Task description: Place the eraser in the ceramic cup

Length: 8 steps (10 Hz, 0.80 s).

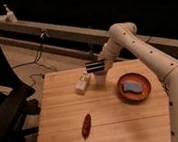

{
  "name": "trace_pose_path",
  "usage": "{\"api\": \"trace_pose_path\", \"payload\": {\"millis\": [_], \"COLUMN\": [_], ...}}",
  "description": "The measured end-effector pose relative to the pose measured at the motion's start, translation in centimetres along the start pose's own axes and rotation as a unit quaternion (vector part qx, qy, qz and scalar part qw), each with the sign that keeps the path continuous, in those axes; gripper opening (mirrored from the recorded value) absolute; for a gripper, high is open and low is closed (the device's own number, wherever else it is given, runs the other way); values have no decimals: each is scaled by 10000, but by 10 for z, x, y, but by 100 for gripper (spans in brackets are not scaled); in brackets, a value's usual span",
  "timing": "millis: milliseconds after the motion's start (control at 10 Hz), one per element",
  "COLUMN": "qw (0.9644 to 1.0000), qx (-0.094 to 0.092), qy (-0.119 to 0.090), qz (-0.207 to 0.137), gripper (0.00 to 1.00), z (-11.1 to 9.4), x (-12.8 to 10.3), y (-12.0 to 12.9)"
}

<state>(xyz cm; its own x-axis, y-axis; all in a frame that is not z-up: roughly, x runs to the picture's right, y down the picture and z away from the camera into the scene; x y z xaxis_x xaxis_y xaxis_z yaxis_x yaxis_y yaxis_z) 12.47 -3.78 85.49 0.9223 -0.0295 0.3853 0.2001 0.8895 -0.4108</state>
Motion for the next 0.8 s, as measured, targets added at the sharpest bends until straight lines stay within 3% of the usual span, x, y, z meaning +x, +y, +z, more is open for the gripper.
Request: {"api": "trace_pose_path", "payload": {"millis": [100,400,800], "qw": [9999,9998,9988], "qx": [-66,-138,-193], "qy": [-3,-105,-439], "qz": [102,84,29], "gripper": [1,2,41], "z": [2,7,11], "x": [10,6,-1], "y": [4,1,1]}}
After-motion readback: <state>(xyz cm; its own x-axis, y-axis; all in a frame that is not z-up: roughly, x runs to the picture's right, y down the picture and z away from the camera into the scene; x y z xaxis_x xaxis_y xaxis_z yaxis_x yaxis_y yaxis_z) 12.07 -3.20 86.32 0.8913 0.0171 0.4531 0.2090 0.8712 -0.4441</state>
